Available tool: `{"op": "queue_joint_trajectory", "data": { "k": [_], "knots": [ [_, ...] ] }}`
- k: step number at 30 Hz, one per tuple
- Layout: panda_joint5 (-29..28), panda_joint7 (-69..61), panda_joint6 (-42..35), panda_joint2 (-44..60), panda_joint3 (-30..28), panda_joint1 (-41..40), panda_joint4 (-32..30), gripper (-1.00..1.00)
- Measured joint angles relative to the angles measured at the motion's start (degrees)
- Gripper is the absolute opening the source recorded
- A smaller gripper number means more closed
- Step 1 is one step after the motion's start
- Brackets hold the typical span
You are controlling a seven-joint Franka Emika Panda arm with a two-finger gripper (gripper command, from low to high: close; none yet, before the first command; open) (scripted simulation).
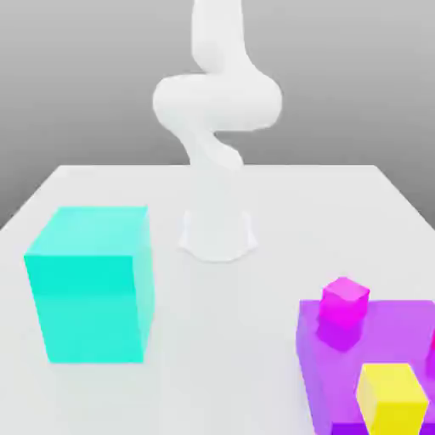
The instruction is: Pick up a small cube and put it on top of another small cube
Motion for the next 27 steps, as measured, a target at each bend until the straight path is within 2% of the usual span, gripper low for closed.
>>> {"op": "queue_joint_trajectory", "data": {
  "k": [15,27],
  "knots": [
    [-8.2,-34.7,6.0,16.7,1.6,14.3,-7.0,0.0],
    [-11.9,-64.5,11.5,29.7,2.9,24.4,-13.0,0.0]
  ]
}}
